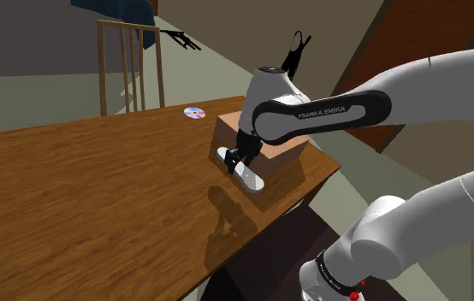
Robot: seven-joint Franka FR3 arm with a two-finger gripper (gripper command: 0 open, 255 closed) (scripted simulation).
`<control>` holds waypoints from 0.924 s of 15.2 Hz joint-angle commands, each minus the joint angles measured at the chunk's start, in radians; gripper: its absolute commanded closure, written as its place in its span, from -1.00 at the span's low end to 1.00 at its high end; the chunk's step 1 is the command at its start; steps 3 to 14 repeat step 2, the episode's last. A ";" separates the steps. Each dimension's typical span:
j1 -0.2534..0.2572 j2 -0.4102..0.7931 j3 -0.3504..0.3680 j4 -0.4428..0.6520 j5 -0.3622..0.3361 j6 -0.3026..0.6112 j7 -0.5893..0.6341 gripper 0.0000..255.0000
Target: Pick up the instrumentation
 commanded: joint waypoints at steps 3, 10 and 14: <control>0.001 -0.012 0.000 0.007 0.002 -0.019 0.000 1.00; 0.001 -0.012 0.000 0.007 0.002 -0.019 0.000 1.00; 0.001 -0.012 0.000 0.007 0.002 -0.019 0.000 1.00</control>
